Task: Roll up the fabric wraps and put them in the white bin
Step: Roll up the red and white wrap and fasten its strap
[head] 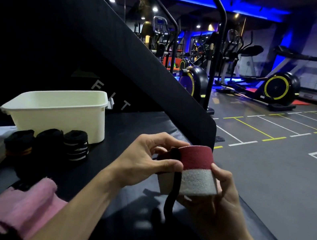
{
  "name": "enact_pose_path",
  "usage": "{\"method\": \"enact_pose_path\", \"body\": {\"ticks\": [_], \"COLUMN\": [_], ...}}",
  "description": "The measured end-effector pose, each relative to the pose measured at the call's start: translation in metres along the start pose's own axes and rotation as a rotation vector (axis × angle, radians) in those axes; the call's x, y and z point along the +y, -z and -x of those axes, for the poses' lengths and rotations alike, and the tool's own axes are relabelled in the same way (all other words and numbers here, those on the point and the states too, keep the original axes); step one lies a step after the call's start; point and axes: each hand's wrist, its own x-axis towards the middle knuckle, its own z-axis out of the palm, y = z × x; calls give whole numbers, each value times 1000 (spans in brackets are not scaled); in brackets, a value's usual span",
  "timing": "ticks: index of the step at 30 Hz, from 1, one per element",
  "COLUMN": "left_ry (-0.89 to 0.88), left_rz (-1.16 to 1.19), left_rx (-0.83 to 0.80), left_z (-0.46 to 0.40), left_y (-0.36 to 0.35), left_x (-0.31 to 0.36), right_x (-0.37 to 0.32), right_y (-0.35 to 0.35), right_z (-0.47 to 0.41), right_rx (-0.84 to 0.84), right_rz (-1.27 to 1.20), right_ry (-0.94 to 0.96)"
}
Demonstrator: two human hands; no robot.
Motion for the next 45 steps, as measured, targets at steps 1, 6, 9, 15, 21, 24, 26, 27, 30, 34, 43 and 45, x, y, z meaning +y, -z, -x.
{"method": "enact_pose_path", "body": {"ticks": [1, 6, 9, 15, 21, 24, 26, 27, 30, 34, 43, 45], "left_ry": [-11, 69, 61, 30, -57, -87, -107, -107, -49, 3, -5, -22], "left_rz": [-24, 87, 71, -80, -243, -249, -243, -235, -220, -220, 17, 45], "left_rx": [9, -34, -15, 47, 72, 87, 89, 81, 23, 6, 21, 33], "left_z": [0, 0, 0, 0, 0, -1, -2, -3, -1, 1, 2, 1], "left_y": [-1, -4, -3, -1, -8, -14, -16, -16, -12, -6, -7, -10], "left_x": [0, 1, 1, 0, -1, 0, 0, 0, 0, -1, 11, 8], "right_x": [0, 1, 2, -3, 3, 0, 0, 1, 3, 2, 3, 5], "right_y": [-2, -5, 1, -3, 8, 8, 8, 8, 9, 8, -6, -8], "right_z": [1, 5, 5, 4, 11, 11, 10, 10, 8, 8, 20, 19], "right_rx": [-9, -1, -23, 63, -9, 30, 53, 66, 117, 125, -93, -110], "right_rz": [-3, -25, -17, 331, 643, 636, 602, 574, 482, 340, 173, 75], "right_ry": [-3, -48, -68, 129, 275, 297, 297, 292, 290, 290, 121, 96]}}
